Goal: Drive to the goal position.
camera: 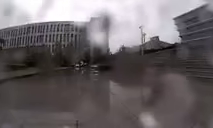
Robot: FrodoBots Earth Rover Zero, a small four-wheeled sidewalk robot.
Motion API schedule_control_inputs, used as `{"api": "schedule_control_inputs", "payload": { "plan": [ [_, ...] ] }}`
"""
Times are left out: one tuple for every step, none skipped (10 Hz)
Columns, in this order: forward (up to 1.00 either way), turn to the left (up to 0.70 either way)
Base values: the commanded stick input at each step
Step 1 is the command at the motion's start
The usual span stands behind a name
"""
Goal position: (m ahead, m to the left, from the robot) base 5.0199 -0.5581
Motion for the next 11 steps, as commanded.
{"api": "schedule_control_inputs", "payload": {
  "plan": [
    [1.0,0.4],
    [1.0,0.4],
    [1.0,0.38],
    [1.0,0.0],
    [1.0,0.0],
    [1.0,0.0],
    [1.0,0.0],
    [1.0,0.0],
    [1.0,0.0],
    [1.0,-0.18],
    [1.0,-0.4]
  ]
}}
